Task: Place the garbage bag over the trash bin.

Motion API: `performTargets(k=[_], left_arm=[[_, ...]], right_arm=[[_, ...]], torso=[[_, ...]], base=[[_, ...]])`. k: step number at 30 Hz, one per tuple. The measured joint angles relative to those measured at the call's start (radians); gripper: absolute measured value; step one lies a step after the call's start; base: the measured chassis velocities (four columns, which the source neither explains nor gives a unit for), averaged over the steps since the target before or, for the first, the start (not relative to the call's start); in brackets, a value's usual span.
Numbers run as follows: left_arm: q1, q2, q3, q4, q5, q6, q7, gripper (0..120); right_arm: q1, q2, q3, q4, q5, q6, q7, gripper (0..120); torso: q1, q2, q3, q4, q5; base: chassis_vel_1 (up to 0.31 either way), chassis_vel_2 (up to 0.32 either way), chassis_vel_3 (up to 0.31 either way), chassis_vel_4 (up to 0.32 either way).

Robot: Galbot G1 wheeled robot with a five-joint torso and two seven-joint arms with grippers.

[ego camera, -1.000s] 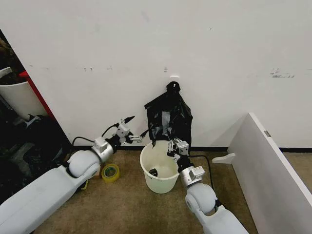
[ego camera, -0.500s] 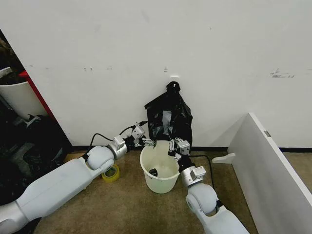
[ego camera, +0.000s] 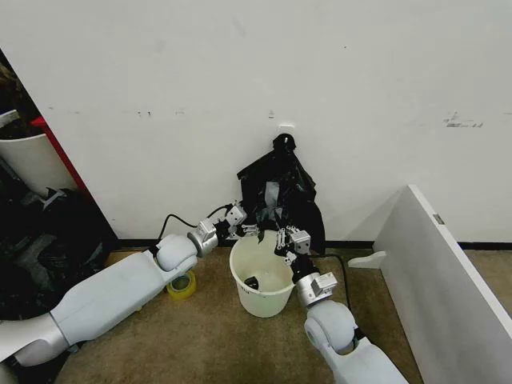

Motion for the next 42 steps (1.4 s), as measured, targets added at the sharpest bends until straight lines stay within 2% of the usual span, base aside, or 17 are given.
performTargets(k=[3,9,14,17,20,24,25,27,32,35,39,40,42], left_arm=[[-0.006,-0.006,0.007,0.01,0.001,-0.001,0.002,58],[-0.03,-0.043,0.03,0.064,-0.003,0.014,0.003,32],[-0.049,-0.067,0.042,0.089,-0.02,0.032,0.001,43],[-0.055,-0.074,0.047,0.099,-0.021,0.036,-0.001,37],[-0.058,-0.082,0.048,0.11,-0.022,0.034,-0.012,23],[-0.057,-0.082,0.046,0.111,-0.024,0.033,-0.015,20],[-0.05,-0.082,0.038,0.112,-0.026,0.03,-0.024,9],[-0.039,-0.079,0.03,0.11,-0.028,0.023,-0.032,0],[0.001,-0.078,-0.01,0.096,-0.033,-0.004,-0.057,0],[0.078,-0.07,-0.096,0.026,-0.075,-0.03,-0.104,0],[0.202,-0.031,-0.227,-0.118,-0.137,-0.042,-0.154,0],[0.202,-0.031,-0.227,-0.118,-0.137,-0.042,-0.154,0],[0.252,-0.014,-0.287,-0.184,-0.148,-0.05,-0.169,0]], right_arm=[[-0.001,-0.001,0.0,0.0,0.001,0.0,0.0,0],[-0.005,-0.006,-0.001,0.016,0.005,-0.006,0.002,0],[-0.004,-0.006,-0.003,0.022,0.006,-0.011,0.005,0],[-0.003,-0.005,-0.004,0.024,0.007,-0.012,0.005,0],[-0.004,-0.006,-0.004,0.027,0.008,-0.013,0.006,0],[-0.004,-0.006,-0.003,0.027,0.008,-0.013,0.006,0],[-0.005,-0.008,-0.002,0.027,0.01,-0.013,0.007,0],[-0.006,-0.008,-0.002,0.027,0.013,-0.013,0.007,0],[-0.008,-0.005,-0.002,0.025,0.018,-0.012,0.01,0],[-0.017,-0.007,-0.002,0.029,0.025,-0.01,0.014,0],[-0.047,-0.022,-0.001,0.071,0.061,-0.014,0.021,0],[-0.047,-0.022,-0.001,0.071,0.061,-0.014,0.021,0],[-0.06,-0.029,0.001,0.092,0.076,-0.017,0.024,0]], torso=[[0.0,0.0,0.0,0.0,0.0],[0.0,0.0,0.0,-0.0001,-0.0001],[0.0,0.0,0.0,-0.0001,0.0],[0.0,0.0,0.0,-0.0001,0.0],[0.0,0.0,0.0,0.0,0.0],[0.0,0.0,0.0,0.0,0.0],[0.0,0.0,0.0,-0.0001,0.0],[0.0,0.0,0.0,0.0,0.0],[0.0,0.0,0.0,0.0,0.0],[0.0,0.0,0.0,0.0,-0.0001],[0.0,0.0,0.0,0.0002,-0.0003],[0.0,0.0,0.0,0.0002,-0.0003],[0.0,0.0,0.0,0.0002,-0.0001]], base=[[0.0,0.0,0.0,0.0],[0.0,0.0,0.0,0.0],[0.0,0.0,0.0,0.0],[0.0,0.0,0.0,0.0],[0.0,0.0,0.0,0.0],[0.0,0.0,0.0,0.0],[0.0,0.0,0.0,0.0],[0.0,0.0,0.0,0.0],[0.0,0.0,0.0,0.0],[0.0,0.0,0.0,0.0],[0.0,0.0,0.0,0.0],[0.0,0.0,0.0,0.0],[0.0,0.0,0.0,0.0]])
